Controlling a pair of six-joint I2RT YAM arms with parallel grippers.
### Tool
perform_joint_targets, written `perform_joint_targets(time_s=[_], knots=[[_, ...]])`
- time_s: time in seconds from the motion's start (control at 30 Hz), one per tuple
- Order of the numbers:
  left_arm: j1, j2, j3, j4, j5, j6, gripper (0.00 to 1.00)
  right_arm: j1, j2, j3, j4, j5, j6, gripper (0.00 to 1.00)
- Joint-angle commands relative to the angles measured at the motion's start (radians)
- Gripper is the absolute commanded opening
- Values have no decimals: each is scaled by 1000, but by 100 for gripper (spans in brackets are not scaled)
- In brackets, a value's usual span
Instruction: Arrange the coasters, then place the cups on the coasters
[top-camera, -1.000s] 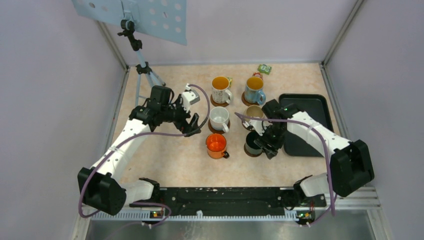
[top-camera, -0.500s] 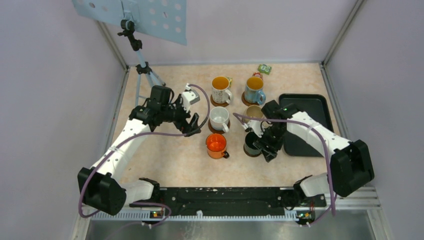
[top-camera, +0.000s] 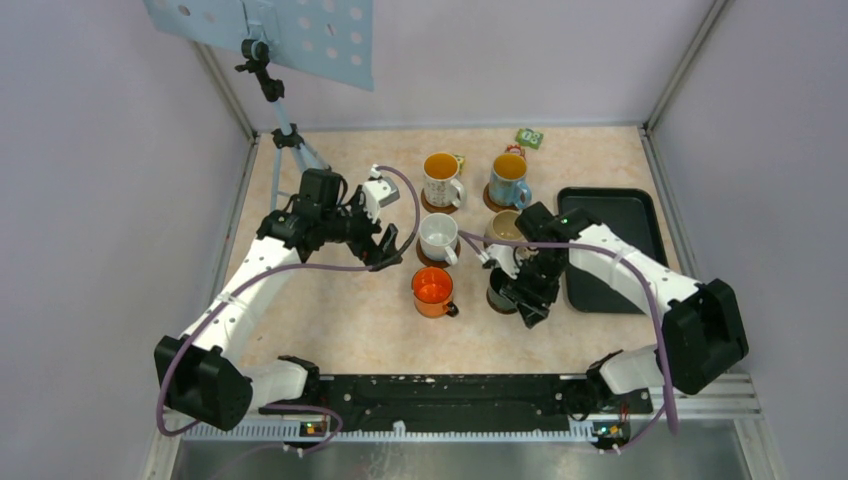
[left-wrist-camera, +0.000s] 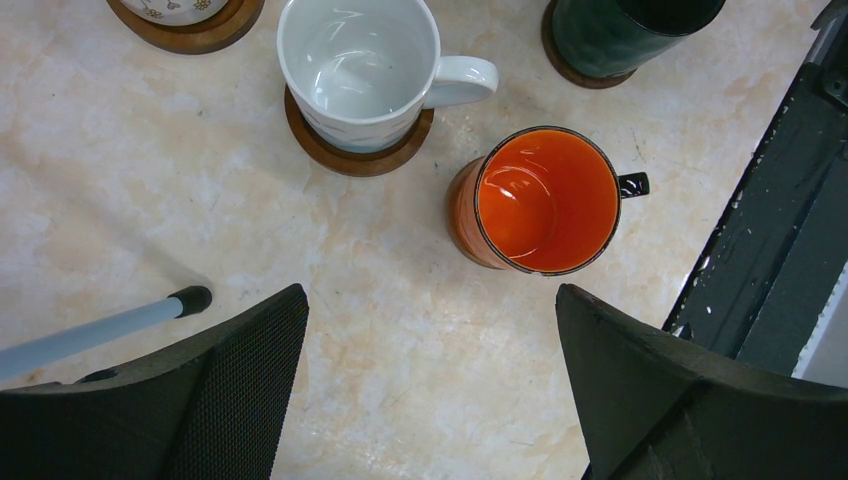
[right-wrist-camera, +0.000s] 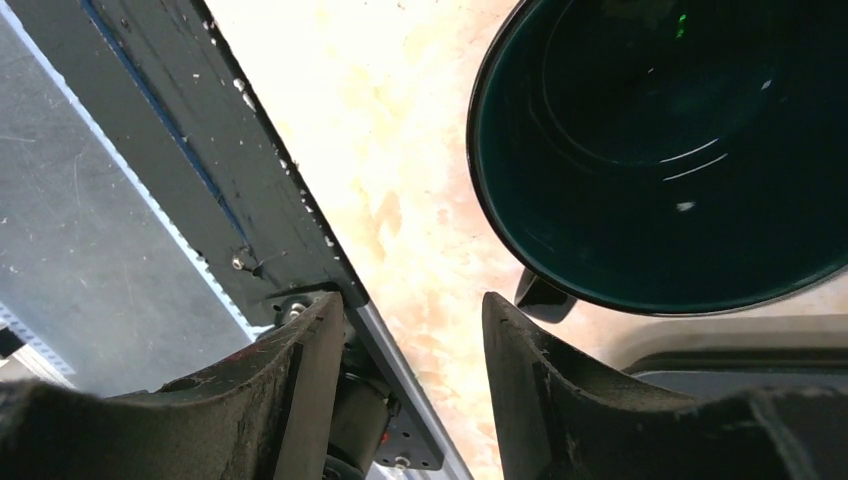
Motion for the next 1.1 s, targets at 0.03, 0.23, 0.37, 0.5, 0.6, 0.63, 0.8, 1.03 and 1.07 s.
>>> perform_joint_targets(time_s=[0.03,0.23,0.37,0.5,0.6,0.63,0.8,1.03,1.07], knots=[[2,-8,32,15,3,15,99,14,-56,106,-2,9,3,53],[2,-20,29,13,3,17,99,-51,-179,97,56,75,3,48],[1,-19,31,13,3,16,99,-132,-203,79,141,195,-7,32],[1,-19,34,14,4,13,99,-133,-198,18,216,307,12,15],[2,-18,34,15,6,14,99,-130,-187,-23,230,290,18,11],[1,-17,34,15,8,12,99,-125,-191,-38,239,287,21,11],[2,-13,32,15,7,12,99,-77,-204,-108,301,316,48,11],[2,-22,25,13,3,12,99,-40,-203,-159,349,350,58,16],[1,-24,24,13,3,12,99,-36,-205,-158,346,346,56,18]])
